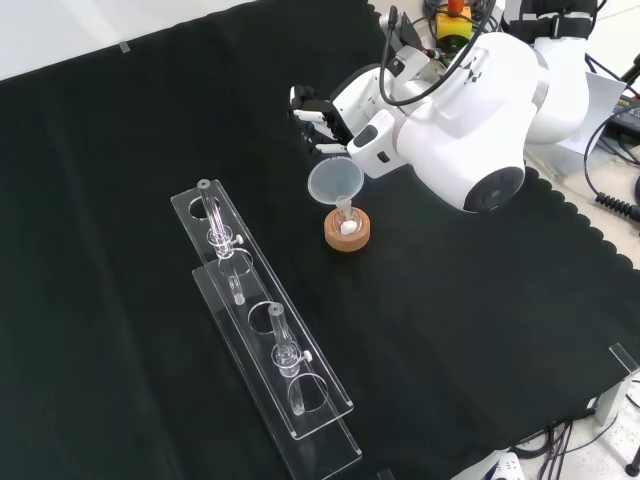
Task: Pour all the NaCl from the weighing funnel into the round-bottom flask.
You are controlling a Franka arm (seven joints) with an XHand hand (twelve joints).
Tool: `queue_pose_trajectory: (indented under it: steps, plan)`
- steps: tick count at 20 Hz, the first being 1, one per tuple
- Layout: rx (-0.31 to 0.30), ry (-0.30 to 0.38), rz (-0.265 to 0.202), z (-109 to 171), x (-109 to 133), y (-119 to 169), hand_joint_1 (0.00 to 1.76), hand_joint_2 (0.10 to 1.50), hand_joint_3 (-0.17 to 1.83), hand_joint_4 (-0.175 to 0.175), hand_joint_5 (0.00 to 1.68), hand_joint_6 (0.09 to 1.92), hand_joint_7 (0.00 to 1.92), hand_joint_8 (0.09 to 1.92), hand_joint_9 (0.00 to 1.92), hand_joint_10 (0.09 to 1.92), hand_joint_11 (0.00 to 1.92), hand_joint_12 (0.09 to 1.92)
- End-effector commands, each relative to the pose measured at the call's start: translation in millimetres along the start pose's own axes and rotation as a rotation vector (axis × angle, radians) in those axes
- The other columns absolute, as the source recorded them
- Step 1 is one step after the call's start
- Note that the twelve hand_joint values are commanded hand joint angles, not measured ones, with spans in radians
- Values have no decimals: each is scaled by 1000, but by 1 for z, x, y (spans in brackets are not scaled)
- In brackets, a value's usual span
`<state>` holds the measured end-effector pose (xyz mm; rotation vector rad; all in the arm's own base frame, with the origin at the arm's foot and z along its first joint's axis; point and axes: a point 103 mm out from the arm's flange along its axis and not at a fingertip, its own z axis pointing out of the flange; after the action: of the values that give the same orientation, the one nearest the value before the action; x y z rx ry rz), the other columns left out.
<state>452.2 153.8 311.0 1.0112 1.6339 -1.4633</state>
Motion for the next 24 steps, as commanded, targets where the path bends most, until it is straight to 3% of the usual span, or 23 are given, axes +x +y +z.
queue_pose_trajectory:
  steps: [1, 15, 24]
  plan:
    - [-2, 33, -2, 5, 0, -1, 1121, 689, 596, 175, 1280, 634, 1377, 264, 1484, 87, 1042, 892]
    - [-40, 167, -3, 21, -5, -3, 1121, 687, 599, 175, 1280, 635, 1379, 261, 1487, 87, 1046, 887]
    - [-83, 341, 6, 41, -15, -5, 1121, 686, 601, 175, 1280, 637, 1381, 260, 1489, 87, 1053, 885]
